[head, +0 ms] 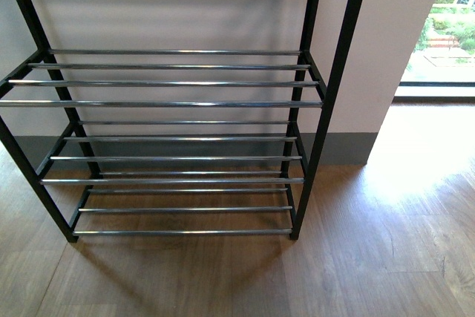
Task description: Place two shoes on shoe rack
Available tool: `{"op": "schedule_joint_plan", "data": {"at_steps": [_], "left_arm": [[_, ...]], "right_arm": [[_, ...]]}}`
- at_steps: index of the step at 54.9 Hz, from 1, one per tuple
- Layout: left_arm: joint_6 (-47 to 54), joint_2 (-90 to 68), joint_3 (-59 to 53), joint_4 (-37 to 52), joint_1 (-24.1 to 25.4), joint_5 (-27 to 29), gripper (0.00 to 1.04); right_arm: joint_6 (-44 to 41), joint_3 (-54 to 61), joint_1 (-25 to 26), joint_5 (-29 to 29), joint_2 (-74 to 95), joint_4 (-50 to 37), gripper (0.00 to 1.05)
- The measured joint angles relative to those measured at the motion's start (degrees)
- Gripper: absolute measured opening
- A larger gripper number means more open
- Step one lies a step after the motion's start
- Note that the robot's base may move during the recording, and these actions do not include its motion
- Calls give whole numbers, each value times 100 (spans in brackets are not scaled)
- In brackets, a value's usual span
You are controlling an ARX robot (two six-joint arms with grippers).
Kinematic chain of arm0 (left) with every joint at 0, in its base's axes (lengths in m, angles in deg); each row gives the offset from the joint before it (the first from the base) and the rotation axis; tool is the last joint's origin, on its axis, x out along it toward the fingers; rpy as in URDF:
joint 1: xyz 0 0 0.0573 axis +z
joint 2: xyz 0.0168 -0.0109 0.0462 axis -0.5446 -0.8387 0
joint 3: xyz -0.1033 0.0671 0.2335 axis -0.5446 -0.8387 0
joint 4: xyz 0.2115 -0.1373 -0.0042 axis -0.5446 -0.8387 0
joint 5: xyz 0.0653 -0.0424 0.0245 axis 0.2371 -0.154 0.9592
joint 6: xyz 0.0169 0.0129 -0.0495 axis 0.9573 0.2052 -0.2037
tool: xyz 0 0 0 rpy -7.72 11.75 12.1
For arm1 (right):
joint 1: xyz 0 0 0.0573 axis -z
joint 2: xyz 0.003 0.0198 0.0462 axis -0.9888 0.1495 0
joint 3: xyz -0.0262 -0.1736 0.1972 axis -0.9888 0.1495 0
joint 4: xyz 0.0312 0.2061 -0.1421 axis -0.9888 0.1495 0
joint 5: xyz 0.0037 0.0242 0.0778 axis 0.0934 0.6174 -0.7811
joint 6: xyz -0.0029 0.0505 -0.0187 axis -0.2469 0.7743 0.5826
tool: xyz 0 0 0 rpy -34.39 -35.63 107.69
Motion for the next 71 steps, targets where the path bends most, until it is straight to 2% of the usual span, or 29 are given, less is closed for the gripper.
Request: {"op": "schedule_joint_plan", "data": {"at_steps": [71], "left_arm": [[2,7,-2,0,0,2,2]], "right_arm": [[0,7,0,-2,0,0,1]]}}
